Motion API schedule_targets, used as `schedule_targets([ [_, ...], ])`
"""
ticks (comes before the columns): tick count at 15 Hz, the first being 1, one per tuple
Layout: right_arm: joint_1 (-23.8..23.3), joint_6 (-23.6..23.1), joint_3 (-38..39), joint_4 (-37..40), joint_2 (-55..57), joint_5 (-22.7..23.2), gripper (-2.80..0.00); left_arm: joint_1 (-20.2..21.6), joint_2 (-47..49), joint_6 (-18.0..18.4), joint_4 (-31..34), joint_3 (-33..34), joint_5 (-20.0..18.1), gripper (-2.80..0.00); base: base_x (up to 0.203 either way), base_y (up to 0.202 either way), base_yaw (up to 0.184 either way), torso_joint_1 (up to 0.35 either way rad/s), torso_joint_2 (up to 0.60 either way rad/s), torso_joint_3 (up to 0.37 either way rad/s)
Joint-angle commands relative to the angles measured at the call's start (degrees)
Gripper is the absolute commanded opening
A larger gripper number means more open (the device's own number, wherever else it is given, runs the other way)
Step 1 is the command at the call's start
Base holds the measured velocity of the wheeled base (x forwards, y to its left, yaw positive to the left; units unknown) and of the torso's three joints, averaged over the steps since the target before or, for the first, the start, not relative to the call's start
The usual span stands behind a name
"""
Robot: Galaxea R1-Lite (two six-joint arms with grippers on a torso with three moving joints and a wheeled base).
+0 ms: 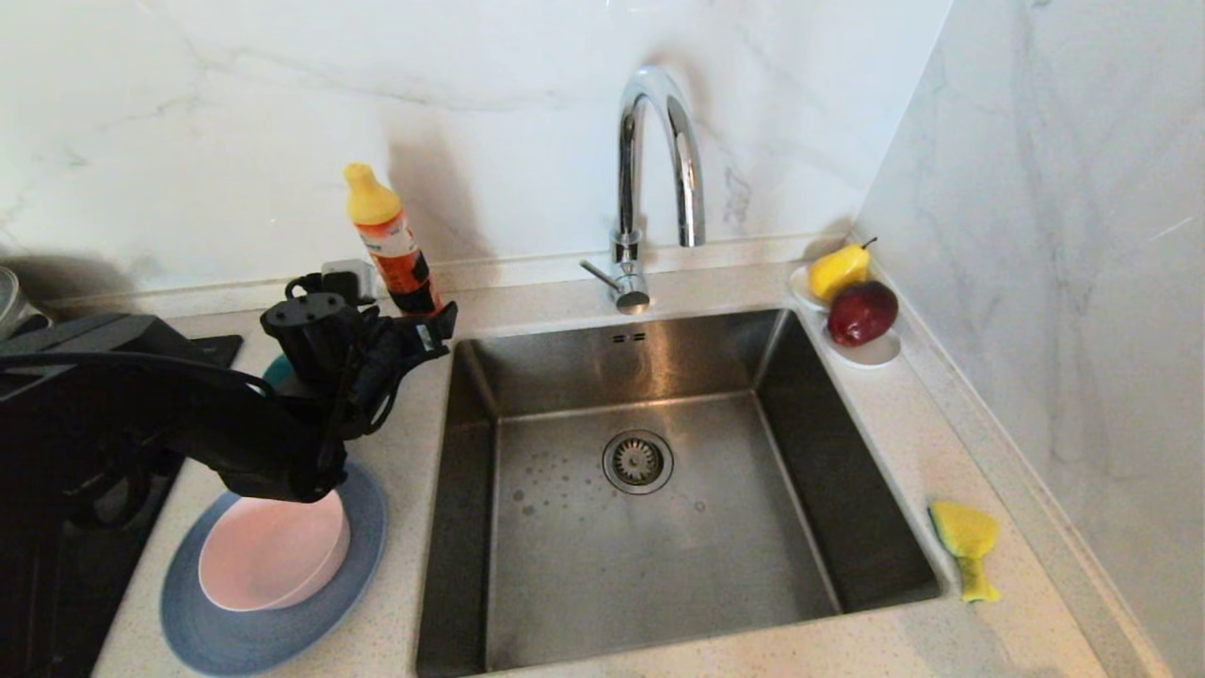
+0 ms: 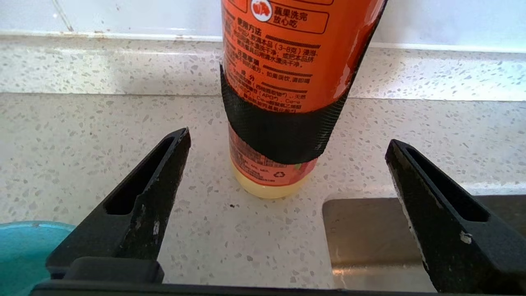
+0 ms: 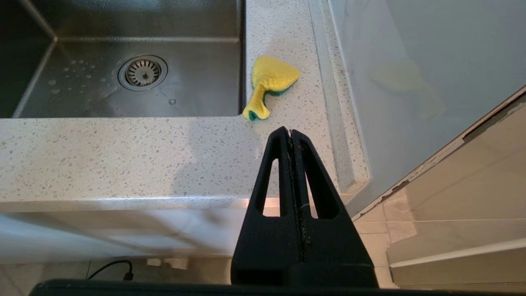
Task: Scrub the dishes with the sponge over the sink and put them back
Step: Grab the dish soap
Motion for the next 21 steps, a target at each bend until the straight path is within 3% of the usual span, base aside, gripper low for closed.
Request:
schedule_targets([
  [1, 0.02, 0.02, 0.0, 0.02, -0.11, 0.02, -2.8, 0.06, 0.21, 0.05, -0.39, -0.52, 0.08, 0.0, 0.0, 0.0, 0.0, 0.0, 0.0, 0.0],
  [21, 0.02, -0.07, 0.0, 0.02, -0.11, 0.02, -2.8, 0.24, -0.19, 0.98, -0.31, -2.23, 0.07, 0.0, 0.0, 0.0, 0.0, 0.0, 0.0, 0.0],
])
